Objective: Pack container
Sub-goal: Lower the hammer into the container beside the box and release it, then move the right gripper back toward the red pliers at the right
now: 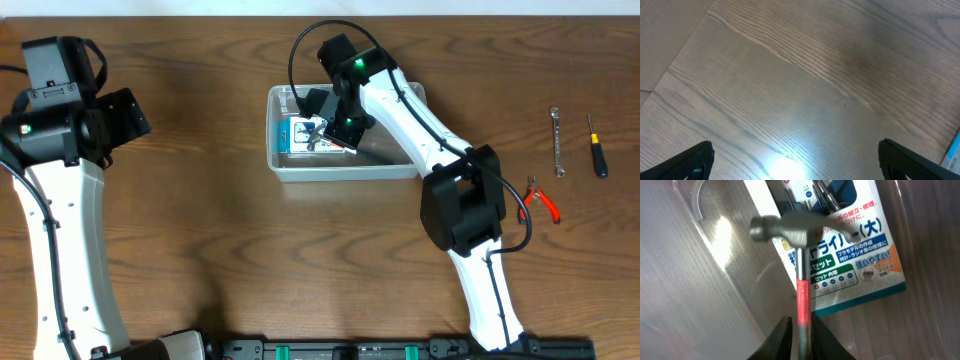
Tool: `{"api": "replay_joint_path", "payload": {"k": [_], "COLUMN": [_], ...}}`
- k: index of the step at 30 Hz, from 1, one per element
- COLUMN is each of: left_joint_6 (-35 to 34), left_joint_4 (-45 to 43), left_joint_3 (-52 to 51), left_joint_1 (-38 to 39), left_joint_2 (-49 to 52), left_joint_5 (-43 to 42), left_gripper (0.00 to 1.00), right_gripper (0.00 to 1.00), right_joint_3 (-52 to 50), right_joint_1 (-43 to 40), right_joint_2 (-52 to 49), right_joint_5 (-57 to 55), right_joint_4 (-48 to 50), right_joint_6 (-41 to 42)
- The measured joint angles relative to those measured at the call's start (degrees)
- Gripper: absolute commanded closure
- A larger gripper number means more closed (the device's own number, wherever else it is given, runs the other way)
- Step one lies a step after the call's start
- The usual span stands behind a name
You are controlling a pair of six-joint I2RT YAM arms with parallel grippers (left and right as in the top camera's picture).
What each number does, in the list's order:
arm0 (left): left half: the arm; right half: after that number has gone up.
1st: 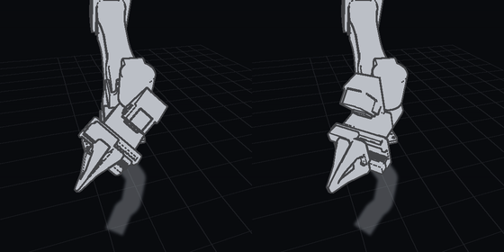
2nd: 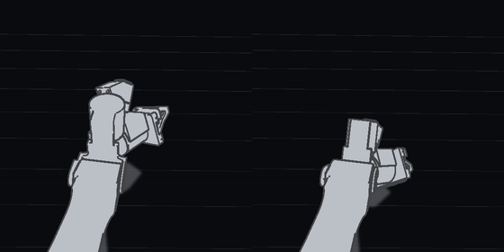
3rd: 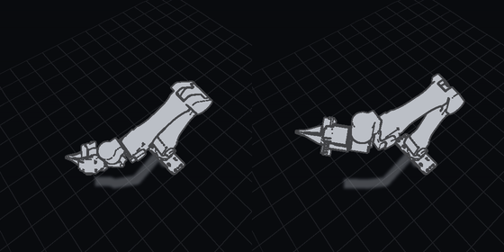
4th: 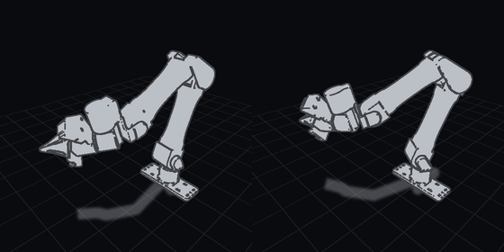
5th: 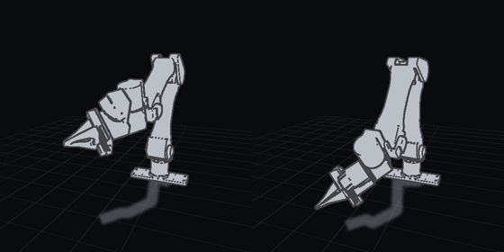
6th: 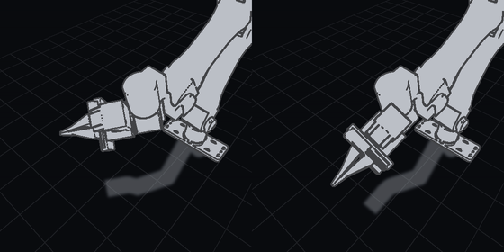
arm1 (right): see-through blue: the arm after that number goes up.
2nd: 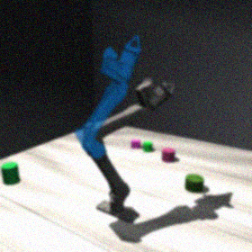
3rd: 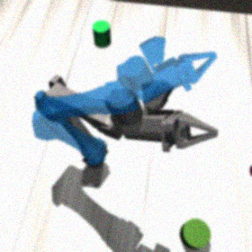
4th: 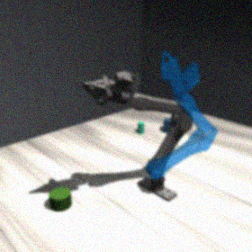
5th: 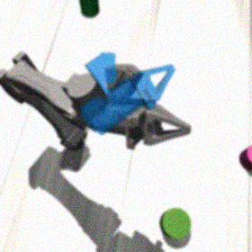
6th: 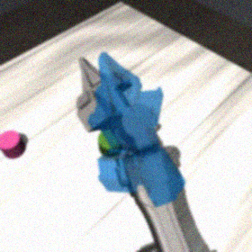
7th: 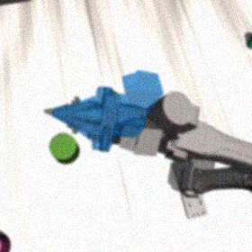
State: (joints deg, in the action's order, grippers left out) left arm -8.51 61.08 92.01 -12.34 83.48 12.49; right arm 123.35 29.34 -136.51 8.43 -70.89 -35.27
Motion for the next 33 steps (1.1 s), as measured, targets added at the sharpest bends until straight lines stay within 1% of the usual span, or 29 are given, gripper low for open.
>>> {"api": "replay_joint_path", "payload": {"k": [1,2,4,7,10,11,12,13,14,18,23,27,33], "left_joint_6": [0.0,0.0,0.0,0.0,0.0,0.0,0.0,0.0,0.0,0.0,0.0,0.0,0.0], "left_joint_4": [0.0,0.0,0.0,0.0,0.0,0.0,0.0,0.0,0.0,0.0,0.0,0.0,0.0], "left_joint_3": [0.0,0.0,0.0,0.0,0.0,0.0,0.0,0.0,0.0,0.0,0.0,0.0,0.0], "left_joint_1": [0.0,0.0,0.0,0.0,0.0,0.0,0.0,0.0,0.0,0.0,0.0,0.0,0.0], "left_joint_2": [0.0,0.0,0.0,0.0,0.0,0.0,0.0,0.0,0.0,0.0,0.0,0.0,0.0], "left_joint_5": [0.0,0.0,0.0,0.0,0.0,0.0,0.0,0.0,0.0,0.0,0.0,0.0,0.0], "left_gripper": [0.02,0.02,0.02,0.02,0.02,0.02,0.02,0.02,0.02,0.02,0.02,0.02,0.02], "right_gripper": [0.78,0.72,0.66,0.61,0.47,0.40,0.31,0.09,0.01,0.01,0.01,0.01,0.01], "right_joint_3": [0.0,0.0,0.0,0.0,0.3,0.7,1.2,2.0,2.8,6.0,8.8,9.9,10.2], "right_joint_1": [0.0,0.0,0.0,0.0,0.0,0.0,0.0,0.0,0.0,-0.5,-3.5,-9.7,-18.8], "right_joint_2": [0.0,0.0,0.0,0.0,0.0,0.0,0.1,0.2,0.5,4.3,15.4,25.1,32.7], "right_joint_5": [0.0,0.0,0.1,0.2,0.1,0.1,0.2,0.0,-0.3,-1.4,-4.2,-6.0,-7.5], "right_joint_4": [0.0,0.0,-0.1,-0.5,-1.5,-2.1,-2.7,-3.6,-4.1,-5.8,-7.6,-10.3,-17.5], "right_joint_6": [0.0,0.0,0.1,0.3,1.1,1.4,1.9,2.1,2.9,5.6,11.5,16.9,22.0]}}
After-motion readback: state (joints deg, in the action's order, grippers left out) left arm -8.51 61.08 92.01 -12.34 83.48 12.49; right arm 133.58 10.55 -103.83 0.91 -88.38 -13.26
